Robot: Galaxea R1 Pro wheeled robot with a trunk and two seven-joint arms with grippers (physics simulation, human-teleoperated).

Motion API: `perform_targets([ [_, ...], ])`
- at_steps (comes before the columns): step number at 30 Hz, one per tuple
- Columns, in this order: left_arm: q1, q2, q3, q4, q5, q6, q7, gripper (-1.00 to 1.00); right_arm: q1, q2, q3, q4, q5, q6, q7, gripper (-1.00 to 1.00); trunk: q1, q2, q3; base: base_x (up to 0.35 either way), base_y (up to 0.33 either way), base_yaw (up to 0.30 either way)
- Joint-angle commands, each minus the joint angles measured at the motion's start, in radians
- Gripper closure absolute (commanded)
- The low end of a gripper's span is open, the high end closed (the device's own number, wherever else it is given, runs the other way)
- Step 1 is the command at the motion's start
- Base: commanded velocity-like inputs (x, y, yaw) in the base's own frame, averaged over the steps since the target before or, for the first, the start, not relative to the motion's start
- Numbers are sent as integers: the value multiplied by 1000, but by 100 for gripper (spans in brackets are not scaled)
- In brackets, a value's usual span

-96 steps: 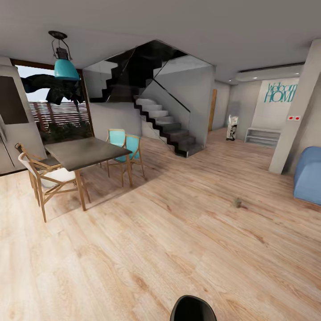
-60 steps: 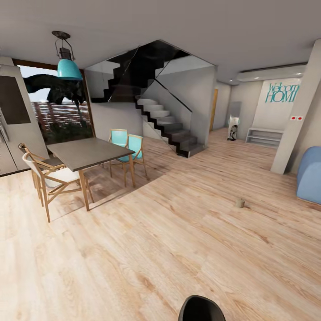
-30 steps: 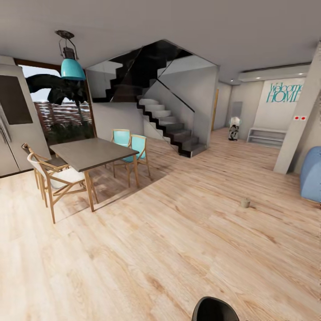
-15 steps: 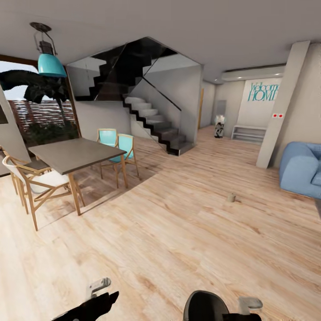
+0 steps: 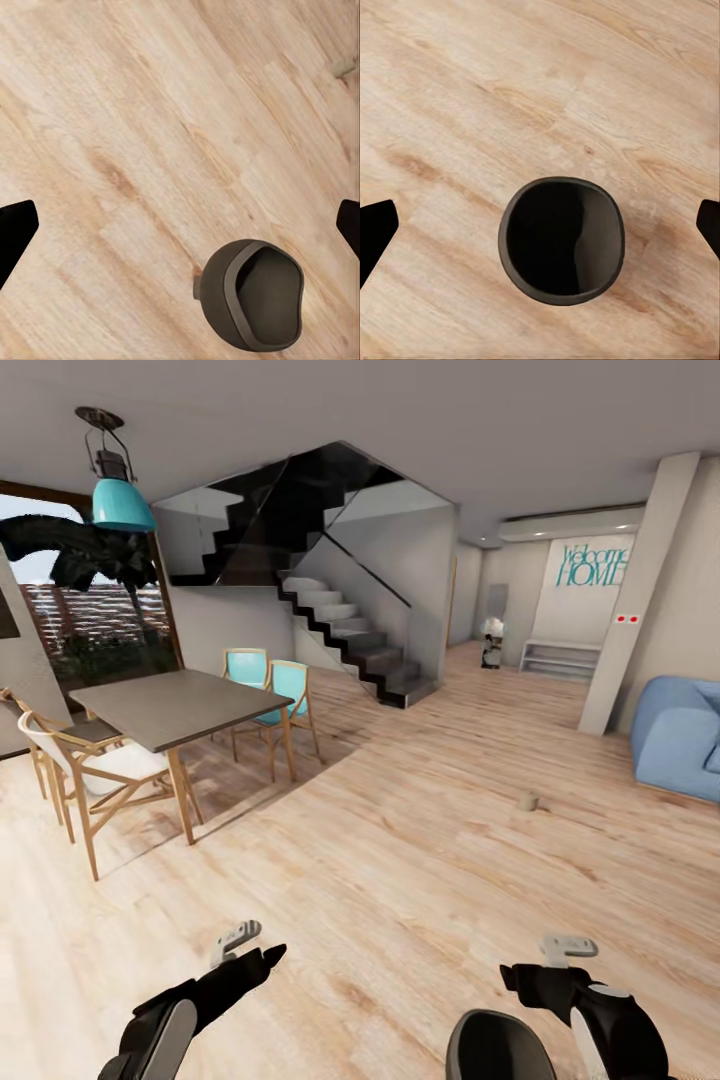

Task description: Place each of the two pumpkins and all three candles from the living room inside a cabinet in the living room (use any cabinet), then make sure every cabinet is closed, and position the cauldron so it is next to a table in the living room.

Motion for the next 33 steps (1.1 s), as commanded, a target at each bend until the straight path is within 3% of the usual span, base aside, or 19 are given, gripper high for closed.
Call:
perform_targets([
  [1, 0, -4, 2, 0, 6, -1, -3, -100, -5, -1, 0, -7, -3, 21, 0, -100, 0, -1, -1, 7, 321, -77],
  [10, 15, -23, -112, 2, 5, -104, -7, -100, -19, -10, -3, -27, -4, 78, -1, -100, 0, -1, -3, 149, 260, -189],
  [19, 16, -20, -122, 34, 11, -108, -11, -100, -18, -10, -4, -28, -4, 81, 0, -100, 0, -1, -7, 271, 167, -255],
  [33, 15, -19, -120, 37, 12, -104, -10, -100, -20, -11, -13, -28, -3, 81, -1, -100, 0, -1, -12, 138, 306, -258],
])
